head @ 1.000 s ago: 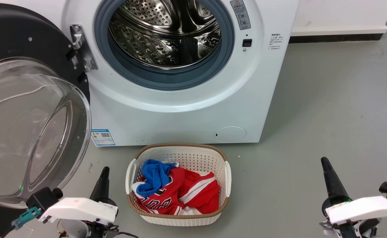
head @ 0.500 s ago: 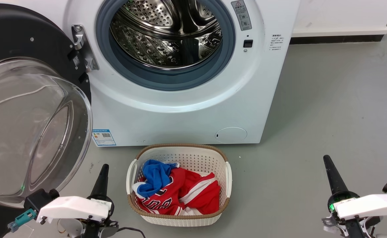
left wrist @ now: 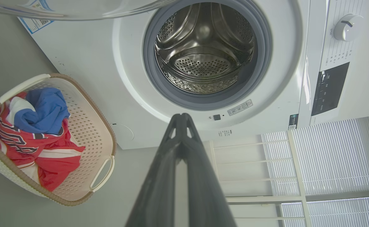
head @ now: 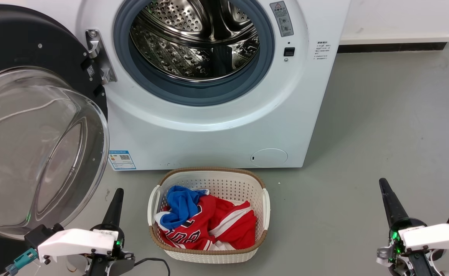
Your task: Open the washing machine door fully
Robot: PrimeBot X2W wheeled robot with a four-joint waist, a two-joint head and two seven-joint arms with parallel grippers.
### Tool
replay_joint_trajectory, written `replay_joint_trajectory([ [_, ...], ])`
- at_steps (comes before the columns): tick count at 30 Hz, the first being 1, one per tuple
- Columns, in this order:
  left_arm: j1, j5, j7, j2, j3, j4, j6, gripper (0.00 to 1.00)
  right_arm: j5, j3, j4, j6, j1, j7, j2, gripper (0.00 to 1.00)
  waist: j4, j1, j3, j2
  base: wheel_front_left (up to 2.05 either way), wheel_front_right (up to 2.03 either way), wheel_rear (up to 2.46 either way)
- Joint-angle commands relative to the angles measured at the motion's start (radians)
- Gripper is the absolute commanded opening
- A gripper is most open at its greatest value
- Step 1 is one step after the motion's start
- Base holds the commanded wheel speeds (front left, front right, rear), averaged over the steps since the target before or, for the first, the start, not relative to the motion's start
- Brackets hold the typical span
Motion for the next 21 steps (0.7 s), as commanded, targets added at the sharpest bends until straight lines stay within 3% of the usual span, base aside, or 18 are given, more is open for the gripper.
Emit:
replay_joint_trajectory([
  [1, -0.02, -0.018, 0.006, 0.0, 0.008, -0.002, -0.009, 0.0, 0.022, -0.004, 0.0, 0.0, -0.025, 0.005, -0.004, 0.0, 0.0, 0.0, 0.0, 0.0, 0.0, 0.0, 0.0],
  [21, -0.025, -0.155, 0.042, -0.026, 0.052, 0.008, -0.039, 0.0, 0.18, -0.025, 0.023, 0.0, -0.037, 0.034, 0.0, 0.0, 0.005, 0.0, -0.004, 0.0, 0.0, 0.0, 0.0],
])
